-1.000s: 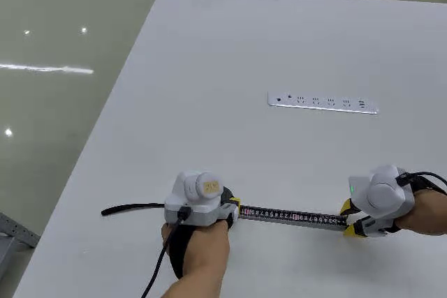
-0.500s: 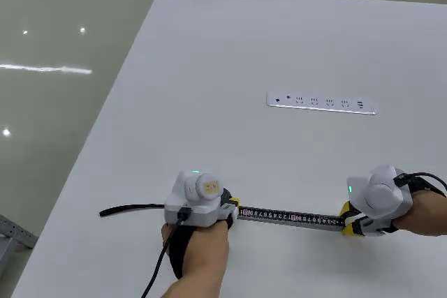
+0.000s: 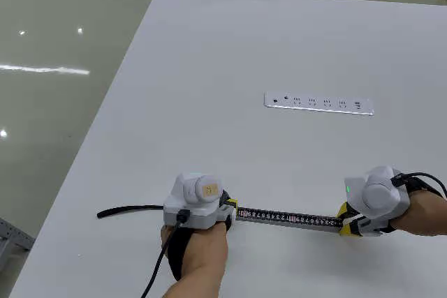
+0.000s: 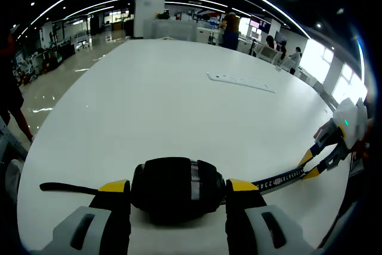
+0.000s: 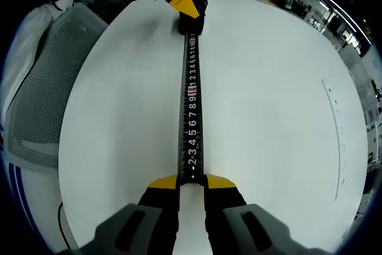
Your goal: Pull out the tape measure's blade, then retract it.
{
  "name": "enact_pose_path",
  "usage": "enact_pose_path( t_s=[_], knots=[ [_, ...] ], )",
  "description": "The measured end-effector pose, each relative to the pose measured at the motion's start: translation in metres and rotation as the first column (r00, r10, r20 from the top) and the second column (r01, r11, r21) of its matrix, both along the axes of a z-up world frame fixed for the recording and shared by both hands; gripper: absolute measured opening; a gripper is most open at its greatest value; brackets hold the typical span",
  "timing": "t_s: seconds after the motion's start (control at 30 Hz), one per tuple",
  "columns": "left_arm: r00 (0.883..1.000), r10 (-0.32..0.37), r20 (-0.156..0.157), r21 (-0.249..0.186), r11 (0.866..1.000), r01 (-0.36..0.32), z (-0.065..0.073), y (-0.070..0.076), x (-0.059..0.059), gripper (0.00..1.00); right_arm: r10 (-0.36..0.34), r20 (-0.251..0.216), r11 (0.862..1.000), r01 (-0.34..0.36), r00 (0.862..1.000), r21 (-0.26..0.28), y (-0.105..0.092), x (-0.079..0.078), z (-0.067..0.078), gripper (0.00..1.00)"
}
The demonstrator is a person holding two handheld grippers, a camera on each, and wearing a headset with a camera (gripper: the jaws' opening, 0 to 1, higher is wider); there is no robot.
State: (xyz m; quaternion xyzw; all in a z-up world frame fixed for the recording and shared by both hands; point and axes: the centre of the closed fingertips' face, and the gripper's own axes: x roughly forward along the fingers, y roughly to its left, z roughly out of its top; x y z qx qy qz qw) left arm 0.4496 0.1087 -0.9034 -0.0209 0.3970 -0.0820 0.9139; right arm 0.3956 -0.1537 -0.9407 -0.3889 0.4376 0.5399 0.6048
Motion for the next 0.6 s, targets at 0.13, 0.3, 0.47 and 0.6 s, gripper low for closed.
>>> enact_pose_path(
  t_s=[0.13, 0.3, 0.47, 0.6],
  knots=[
    [1.000, 0.000, 0.001, 0.000, 1.000, 0.000, -0.0002, 0.0001, 0.0003, 0.61, 0.005, -0.001, 1.000, -0.005, 1.000, 0.001, -0.0002, 0.0002, -0.0008, 0.15],
    [1.000, -0.007, 0.007, 0.007, 1.000, 0.007, -0.0010, 0.0001, 0.0005, 0.60, 0.010, 0.002, 1.000, -0.010, 1.000, 0.002, -0.0002, 0.0001, -0.0009, 0.15],
    [1.000, -0.015, 0.011, 0.011, 1.000, 0.015, -0.0007, 0.0002, 0.0002, 0.59, 0.014, 0.006, 1.000, -0.014, 1.000, 0.001, -0.0001, -0.0003, -0.0006, 0.15],
    [1.000, -0.018, 0.012, 0.017, 1.000, 0.018, -0.0007, 0.0002, -0.0001, 0.58, 0.013, 0.009, 1.000, -0.013, 1.000, 0.001, 0.0005, -0.0006, 0.0000, 0.15]
  ],
)
